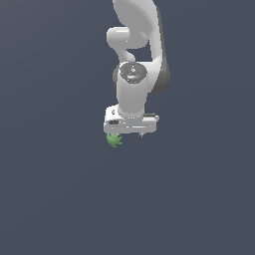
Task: Pick up the object and move it to a goal position.
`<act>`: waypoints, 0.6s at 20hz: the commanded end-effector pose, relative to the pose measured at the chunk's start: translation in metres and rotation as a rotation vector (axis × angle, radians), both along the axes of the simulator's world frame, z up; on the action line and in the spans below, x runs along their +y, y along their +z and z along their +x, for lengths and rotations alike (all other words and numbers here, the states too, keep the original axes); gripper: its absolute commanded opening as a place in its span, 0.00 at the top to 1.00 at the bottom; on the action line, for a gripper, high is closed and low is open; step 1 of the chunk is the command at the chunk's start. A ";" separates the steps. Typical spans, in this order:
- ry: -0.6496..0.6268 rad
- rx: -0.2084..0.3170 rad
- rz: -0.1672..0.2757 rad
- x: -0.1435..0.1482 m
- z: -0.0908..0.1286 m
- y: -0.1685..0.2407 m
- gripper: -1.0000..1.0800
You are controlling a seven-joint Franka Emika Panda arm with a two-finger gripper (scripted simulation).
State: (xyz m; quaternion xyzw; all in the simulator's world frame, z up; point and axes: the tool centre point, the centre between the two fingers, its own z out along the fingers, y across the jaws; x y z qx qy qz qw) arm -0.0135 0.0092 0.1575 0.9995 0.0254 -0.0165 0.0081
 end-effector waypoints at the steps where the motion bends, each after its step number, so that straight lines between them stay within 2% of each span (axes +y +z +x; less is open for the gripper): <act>1: 0.000 0.000 0.000 0.000 0.000 0.000 0.04; 12: 0.010 -0.019 0.018 0.000 0.007 0.016 0.04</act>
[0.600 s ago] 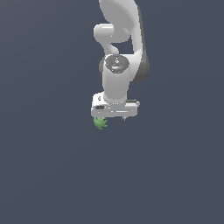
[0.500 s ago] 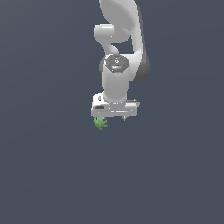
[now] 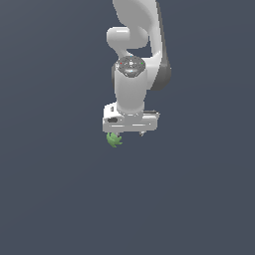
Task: Pick up the object and move it to a goal position.
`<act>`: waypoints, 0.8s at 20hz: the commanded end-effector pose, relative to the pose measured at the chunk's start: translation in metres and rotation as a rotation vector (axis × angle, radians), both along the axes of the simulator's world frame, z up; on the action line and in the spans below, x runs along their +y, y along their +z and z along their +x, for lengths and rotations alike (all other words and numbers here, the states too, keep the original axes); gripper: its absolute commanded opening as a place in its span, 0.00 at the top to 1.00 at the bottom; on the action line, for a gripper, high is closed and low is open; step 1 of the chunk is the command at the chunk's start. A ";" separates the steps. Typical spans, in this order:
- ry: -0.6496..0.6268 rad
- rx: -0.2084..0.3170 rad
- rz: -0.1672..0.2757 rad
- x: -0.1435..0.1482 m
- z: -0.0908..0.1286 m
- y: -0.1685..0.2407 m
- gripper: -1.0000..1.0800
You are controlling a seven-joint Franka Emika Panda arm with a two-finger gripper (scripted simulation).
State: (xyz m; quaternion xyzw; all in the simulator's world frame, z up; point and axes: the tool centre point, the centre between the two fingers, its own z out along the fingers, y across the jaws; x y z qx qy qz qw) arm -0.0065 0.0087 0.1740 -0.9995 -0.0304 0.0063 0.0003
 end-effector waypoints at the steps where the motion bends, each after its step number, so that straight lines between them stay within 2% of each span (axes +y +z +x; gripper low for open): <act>1: -0.001 0.001 0.000 0.000 0.000 0.000 0.04; 8: 0.020 0.000 0.000 -0.003 -0.002 -0.003 0.04; 16: 0.106 -0.002 0.001 -0.017 -0.010 -0.016 0.04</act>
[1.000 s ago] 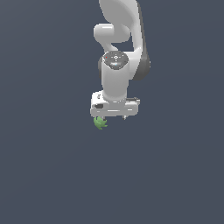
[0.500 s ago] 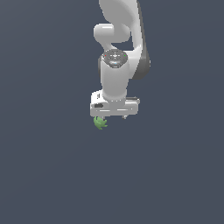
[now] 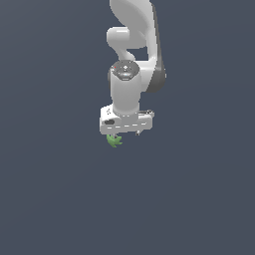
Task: Pick up the object and move it to a goal position.
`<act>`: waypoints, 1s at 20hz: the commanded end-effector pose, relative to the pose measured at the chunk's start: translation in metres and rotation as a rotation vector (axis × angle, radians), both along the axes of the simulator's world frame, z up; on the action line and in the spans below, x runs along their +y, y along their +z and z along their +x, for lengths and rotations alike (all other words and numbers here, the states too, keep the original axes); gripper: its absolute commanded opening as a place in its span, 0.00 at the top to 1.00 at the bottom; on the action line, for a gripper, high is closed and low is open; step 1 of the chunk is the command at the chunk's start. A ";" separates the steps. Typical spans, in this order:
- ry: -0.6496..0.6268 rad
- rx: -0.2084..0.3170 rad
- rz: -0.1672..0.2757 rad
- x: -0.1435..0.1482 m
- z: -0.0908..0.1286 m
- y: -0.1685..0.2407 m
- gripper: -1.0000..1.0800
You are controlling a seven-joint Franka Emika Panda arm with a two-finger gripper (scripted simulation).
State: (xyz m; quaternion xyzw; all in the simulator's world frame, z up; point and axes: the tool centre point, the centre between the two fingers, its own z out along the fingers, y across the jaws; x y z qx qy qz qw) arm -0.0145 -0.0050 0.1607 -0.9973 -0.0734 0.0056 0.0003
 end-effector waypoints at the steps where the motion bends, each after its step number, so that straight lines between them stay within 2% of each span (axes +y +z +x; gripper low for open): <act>1: 0.035 -0.001 0.000 -0.006 -0.004 -0.005 0.04; 20: 0.397 -0.009 0.002 -0.058 -0.046 -0.055 0.04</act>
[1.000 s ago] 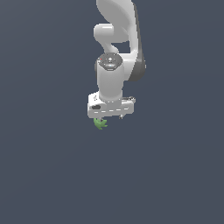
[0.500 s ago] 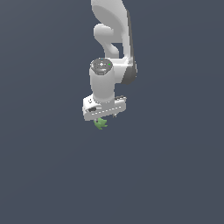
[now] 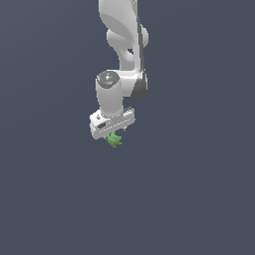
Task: Pick up the object and move it to a goal position.
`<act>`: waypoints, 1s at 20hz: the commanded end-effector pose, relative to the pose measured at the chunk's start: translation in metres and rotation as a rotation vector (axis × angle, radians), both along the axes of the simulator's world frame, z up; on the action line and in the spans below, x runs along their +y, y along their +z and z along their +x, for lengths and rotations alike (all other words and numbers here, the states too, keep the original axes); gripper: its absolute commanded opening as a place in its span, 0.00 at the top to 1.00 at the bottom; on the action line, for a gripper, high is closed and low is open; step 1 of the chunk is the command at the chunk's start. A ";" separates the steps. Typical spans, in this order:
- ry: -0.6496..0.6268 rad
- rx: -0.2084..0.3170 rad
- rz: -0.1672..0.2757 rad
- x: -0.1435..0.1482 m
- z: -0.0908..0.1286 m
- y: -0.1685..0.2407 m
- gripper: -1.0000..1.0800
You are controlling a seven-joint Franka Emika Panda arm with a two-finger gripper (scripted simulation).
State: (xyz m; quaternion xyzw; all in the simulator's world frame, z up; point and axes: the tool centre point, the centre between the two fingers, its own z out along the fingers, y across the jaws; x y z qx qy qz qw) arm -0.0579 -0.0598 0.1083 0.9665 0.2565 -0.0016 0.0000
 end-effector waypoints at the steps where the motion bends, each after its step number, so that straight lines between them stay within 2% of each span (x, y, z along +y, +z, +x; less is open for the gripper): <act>1: 0.037 -0.001 0.000 -0.004 -0.005 -0.004 0.04; 9: 0.099 -0.003 0.001 -0.012 -0.013 -0.012 0.04; 20: 0.102 -0.003 0.001 -0.012 -0.014 -0.029 0.04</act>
